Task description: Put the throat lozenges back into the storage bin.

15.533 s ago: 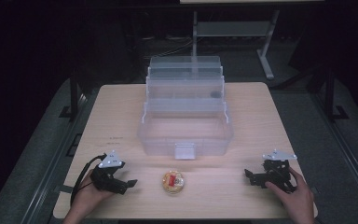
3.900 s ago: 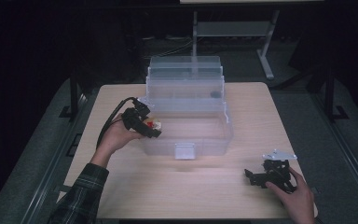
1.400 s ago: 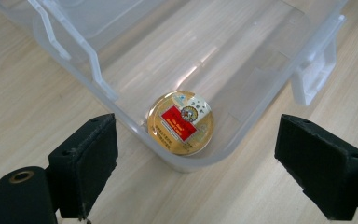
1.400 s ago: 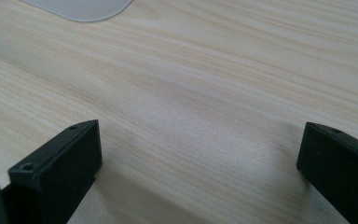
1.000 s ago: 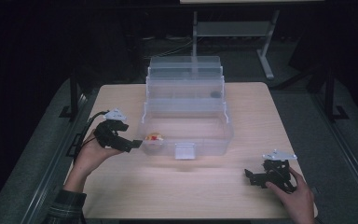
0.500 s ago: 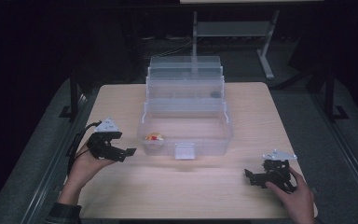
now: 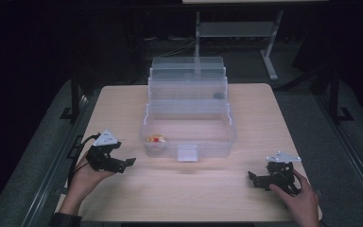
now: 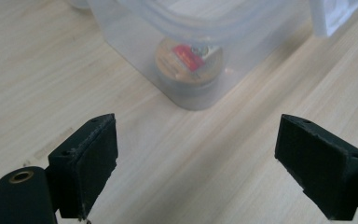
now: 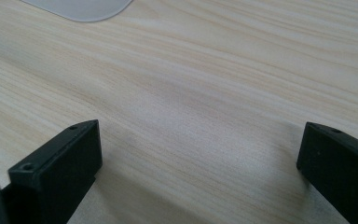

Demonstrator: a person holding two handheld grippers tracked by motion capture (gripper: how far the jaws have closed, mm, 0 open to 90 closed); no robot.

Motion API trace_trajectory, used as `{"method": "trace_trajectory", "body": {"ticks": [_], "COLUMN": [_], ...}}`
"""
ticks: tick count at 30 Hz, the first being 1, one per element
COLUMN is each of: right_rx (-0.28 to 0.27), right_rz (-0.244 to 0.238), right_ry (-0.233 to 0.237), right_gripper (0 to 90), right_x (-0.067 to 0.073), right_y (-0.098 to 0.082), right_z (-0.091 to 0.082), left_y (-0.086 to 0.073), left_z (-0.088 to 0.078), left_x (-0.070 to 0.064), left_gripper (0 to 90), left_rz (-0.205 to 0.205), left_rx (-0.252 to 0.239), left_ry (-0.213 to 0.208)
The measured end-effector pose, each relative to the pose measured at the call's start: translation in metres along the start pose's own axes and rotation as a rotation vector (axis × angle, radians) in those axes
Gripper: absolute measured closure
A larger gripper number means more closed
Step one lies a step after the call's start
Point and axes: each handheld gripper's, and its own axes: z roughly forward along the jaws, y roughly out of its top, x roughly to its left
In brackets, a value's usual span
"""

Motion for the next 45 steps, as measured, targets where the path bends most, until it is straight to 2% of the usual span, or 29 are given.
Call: {"method": "trace_trajectory", "body": {"ticks": [6,10,25,31,33,38,45], "right_rx": [0.000,0.000,0.000,0.000,0.000,0.000,0.000], "right_rz": [0.000,0.000,0.000,0.000,0.000,0.000,0.000], "right_ry": [0.000,0.000,0.000,0.000,0.000,0.000,0.000], "right_gripper": [0.0,0.0,0.0,0.0,0.0,0.0,0.0], "right_x": [0.000,0.000,0.000,0.000,0.000,0.000,0.000], "right_y": [0.000,0.000,0.000,0.000,0.000,0.000,0.000], "right_z": [0.000,0.000,0.000,0.000,0.000,0.000,0.000], "left_y": [-0.015,-0.024,-0.051,-0.064,-0.066,-0.074,-0.080], "left_z": [0.003,0.005,0.010,0.016,0.017,0.023,0.023], "left_x": [-0.002,-0.004,-0.008,-0.008,-0.007,-0.007,-0.005], "left_gripper": [12.3,12.4,12.4,12.4,12.3,12.3,11.9], "left_rz": [-0.016,-0.014,-0.023,-0.026,-0.036,-0.031,-0.028], "left_rx": [0.006,0.014,-0.004,0.031,0.035,0.047,-0.009], "left_ry": [0.005,0.025,0.038,0.038,0.036,0.027,0.020]}}
